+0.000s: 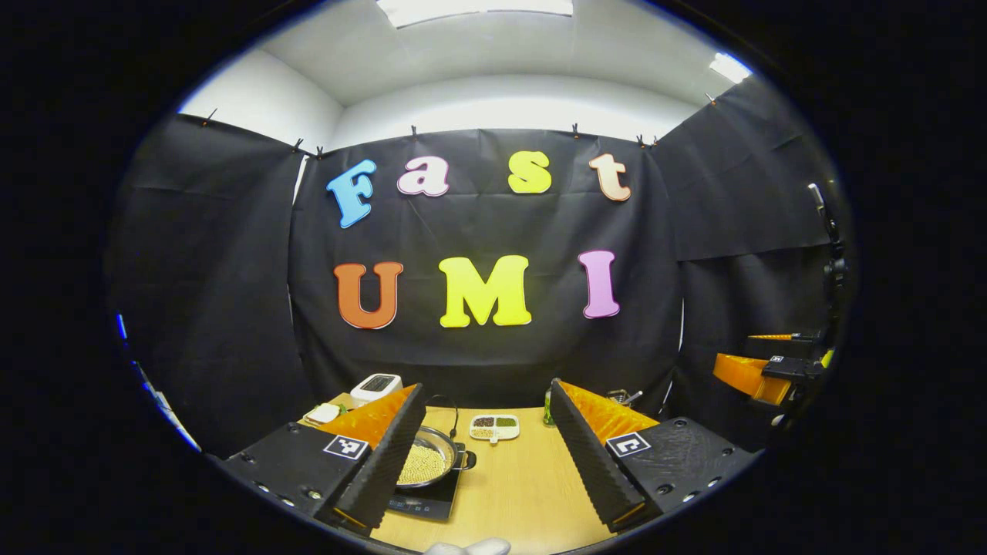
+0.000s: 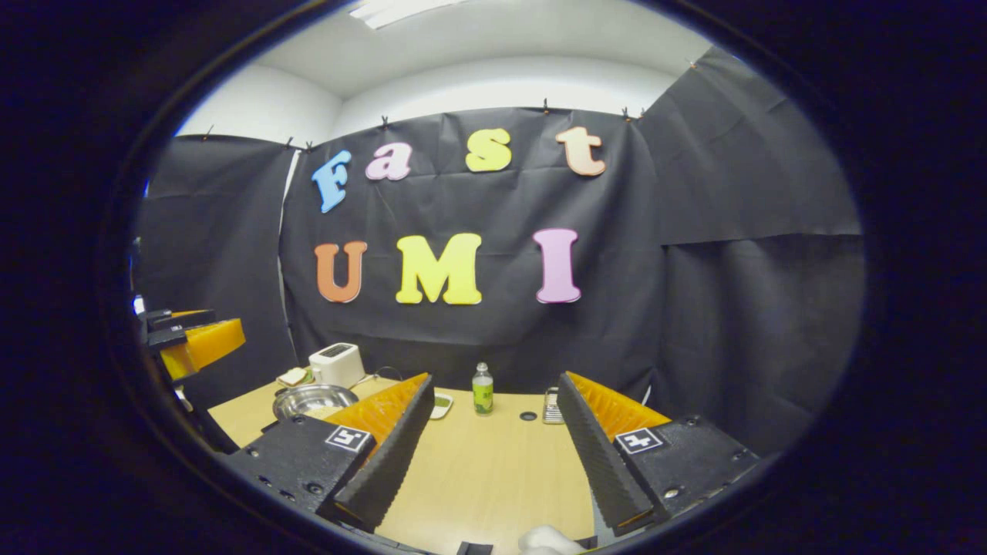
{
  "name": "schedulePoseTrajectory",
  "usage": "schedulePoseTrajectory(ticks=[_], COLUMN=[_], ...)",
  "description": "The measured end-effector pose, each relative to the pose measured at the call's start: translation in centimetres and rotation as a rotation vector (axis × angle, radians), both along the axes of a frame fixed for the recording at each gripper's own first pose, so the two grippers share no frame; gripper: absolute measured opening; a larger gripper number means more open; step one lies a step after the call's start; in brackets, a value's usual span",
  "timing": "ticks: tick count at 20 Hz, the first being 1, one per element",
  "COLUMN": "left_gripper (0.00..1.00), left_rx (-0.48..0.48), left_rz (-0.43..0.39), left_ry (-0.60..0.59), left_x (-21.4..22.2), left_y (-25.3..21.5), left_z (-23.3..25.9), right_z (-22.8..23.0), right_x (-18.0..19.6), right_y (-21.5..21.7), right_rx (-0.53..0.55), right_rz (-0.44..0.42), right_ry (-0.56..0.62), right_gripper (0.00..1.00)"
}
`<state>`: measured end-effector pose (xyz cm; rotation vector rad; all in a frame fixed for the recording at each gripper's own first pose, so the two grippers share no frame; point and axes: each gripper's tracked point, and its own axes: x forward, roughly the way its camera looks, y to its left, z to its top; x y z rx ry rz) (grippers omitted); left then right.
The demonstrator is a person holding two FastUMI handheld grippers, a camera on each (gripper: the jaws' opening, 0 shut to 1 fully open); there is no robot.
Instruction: First push the handle of the pot to place it horizontally, then grasp the pot with both hands and set it on the induction cooktop.
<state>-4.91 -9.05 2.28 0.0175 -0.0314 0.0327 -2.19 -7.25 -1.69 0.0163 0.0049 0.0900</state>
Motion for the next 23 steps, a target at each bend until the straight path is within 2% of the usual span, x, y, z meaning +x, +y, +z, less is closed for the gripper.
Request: schedulePoseTrajectory(ticks=[6,9,23], left_gripper=[0.96,0.96,0.96], left_rx=[-0.001,0.000,0.021], left_rz=[0.002,-0.013,0.000], left_ry=[-0.021,-0.020,-0.025], left_x=[-2.0,-2.7,-3.7], left_y=[-0.9,-1.8,-1.6], left_z=[1.3,1.4,1.6], right_z=[1.9,2.0,2.3], right_x=[-4.0,-5.2,-6.0], right_y=[-4.0,-4.6,-5.0], right_rx=[0.021,0.038,0.061], right_rz=[-0.072,-0.082,-0.069], right_ry=[-0.058,-0.056,-0.039], right_gripper=[1.00,1.00,1.00])
